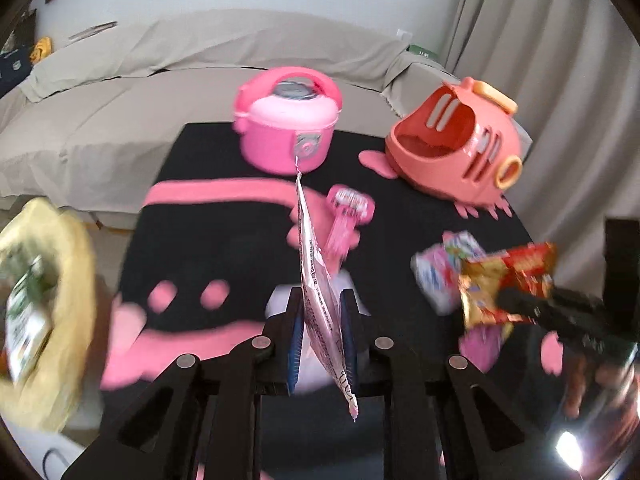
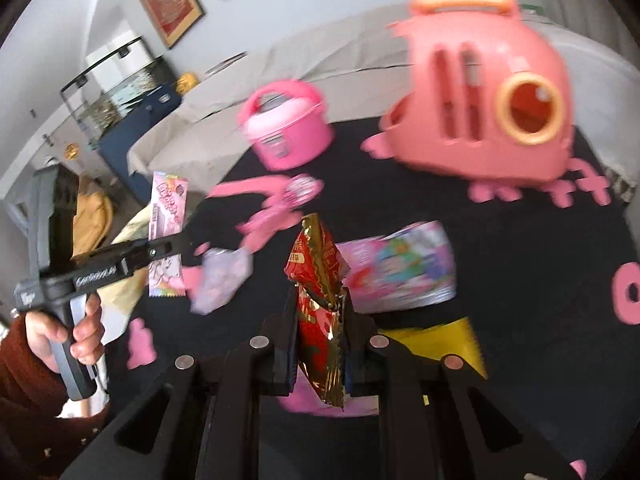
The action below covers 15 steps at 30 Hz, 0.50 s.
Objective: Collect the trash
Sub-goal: 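Carry the pink strip and red pack over the yellow bin and release both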
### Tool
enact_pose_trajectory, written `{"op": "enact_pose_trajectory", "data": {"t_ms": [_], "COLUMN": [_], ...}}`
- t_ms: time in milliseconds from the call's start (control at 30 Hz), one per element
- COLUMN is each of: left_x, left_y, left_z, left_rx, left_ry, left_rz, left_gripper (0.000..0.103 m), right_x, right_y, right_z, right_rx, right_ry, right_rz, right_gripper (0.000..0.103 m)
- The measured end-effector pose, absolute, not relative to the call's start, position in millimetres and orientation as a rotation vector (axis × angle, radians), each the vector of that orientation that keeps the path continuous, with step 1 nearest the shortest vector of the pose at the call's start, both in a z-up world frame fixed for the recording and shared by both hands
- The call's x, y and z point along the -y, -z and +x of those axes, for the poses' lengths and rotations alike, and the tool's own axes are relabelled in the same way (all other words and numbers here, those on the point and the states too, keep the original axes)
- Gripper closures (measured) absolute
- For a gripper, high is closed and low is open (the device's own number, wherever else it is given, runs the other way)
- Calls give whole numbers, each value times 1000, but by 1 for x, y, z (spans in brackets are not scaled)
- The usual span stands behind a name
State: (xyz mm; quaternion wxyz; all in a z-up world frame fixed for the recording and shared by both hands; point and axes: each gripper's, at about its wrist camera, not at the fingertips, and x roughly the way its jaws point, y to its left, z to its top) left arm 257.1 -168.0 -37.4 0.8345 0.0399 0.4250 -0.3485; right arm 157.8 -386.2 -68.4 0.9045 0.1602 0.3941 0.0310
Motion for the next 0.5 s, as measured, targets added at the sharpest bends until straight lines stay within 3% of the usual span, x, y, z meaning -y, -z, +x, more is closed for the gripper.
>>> {"op": "enact_pose_trajectory", "data": {"t_ms": [500], "left_x": [7], "left_y": [-3], "left_z": [206], "left_rx": [-750], "left_ry": [503], "left_rz": [-14], "left_gripper": [85], "right_x": [267], "right_y": [23], "right_z": [171], "right_rx": [-766], "right_ry": [-216], "right_rz": [134], "right_gripper": [89]}}
